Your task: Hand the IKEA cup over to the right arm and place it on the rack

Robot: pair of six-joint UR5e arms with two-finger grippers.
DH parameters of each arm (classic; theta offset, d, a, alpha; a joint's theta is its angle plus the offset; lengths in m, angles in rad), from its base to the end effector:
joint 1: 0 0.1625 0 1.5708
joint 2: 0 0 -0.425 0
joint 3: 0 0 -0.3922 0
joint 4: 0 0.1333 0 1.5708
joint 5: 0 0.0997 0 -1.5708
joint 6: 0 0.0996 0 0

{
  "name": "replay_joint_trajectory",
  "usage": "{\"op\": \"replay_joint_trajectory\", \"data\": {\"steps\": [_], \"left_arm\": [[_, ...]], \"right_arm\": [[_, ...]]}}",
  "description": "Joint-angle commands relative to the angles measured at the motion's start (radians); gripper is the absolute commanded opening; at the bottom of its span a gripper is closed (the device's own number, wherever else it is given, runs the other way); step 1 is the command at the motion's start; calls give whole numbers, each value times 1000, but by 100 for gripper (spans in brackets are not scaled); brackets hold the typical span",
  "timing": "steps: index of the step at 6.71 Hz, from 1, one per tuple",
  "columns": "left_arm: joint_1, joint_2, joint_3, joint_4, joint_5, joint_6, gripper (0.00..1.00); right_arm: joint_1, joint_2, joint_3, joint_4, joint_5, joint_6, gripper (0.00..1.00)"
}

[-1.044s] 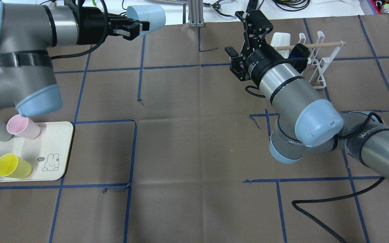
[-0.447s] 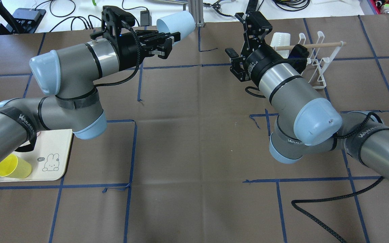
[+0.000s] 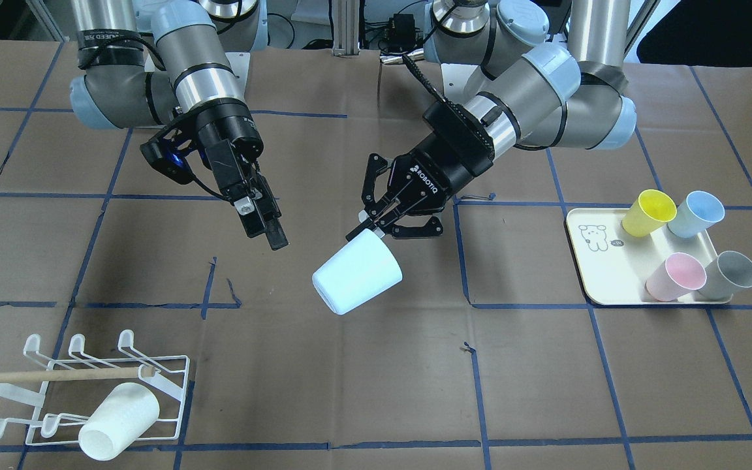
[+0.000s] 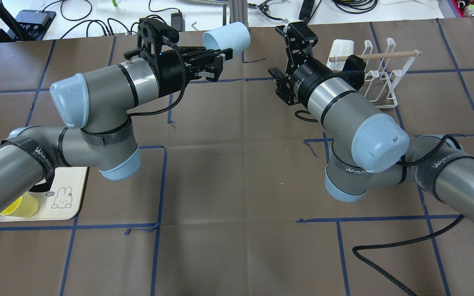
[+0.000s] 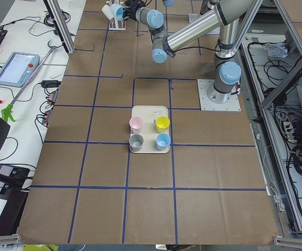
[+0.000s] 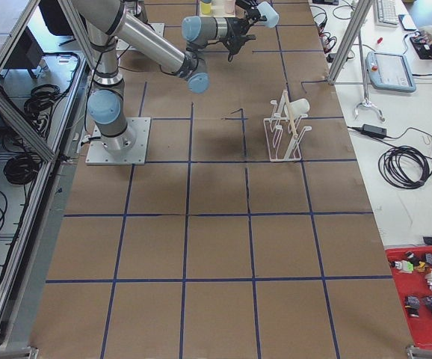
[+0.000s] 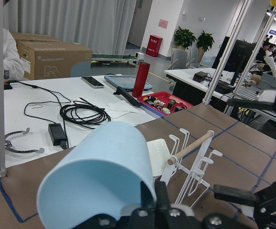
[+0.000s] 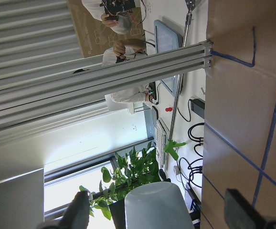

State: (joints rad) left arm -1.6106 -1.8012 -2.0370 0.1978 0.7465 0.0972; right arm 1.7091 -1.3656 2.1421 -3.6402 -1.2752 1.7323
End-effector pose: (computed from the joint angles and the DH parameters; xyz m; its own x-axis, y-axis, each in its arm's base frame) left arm -0.2263 -0.4964 0.3798 -0.6480 0.7144 0.2643 0.0823 0.4106 -0.9081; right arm 0.2277 -0.4583 0.3735 0.1088 0.3340 -0.9363 0.9031 0.3603 0.2335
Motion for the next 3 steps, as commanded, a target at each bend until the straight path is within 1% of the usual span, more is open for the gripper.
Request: {"op": "replay_joint_trajectory", "data": {"steps": [1,3], "left_arm": [[-5,16,-29,-4,22,-4,1],[-6,13,-26,-6,22,-4,1]], "right_arm": [[23,3,-42,55,-3,-89,100],[29,35,-69,71,0,-106,99]]}}
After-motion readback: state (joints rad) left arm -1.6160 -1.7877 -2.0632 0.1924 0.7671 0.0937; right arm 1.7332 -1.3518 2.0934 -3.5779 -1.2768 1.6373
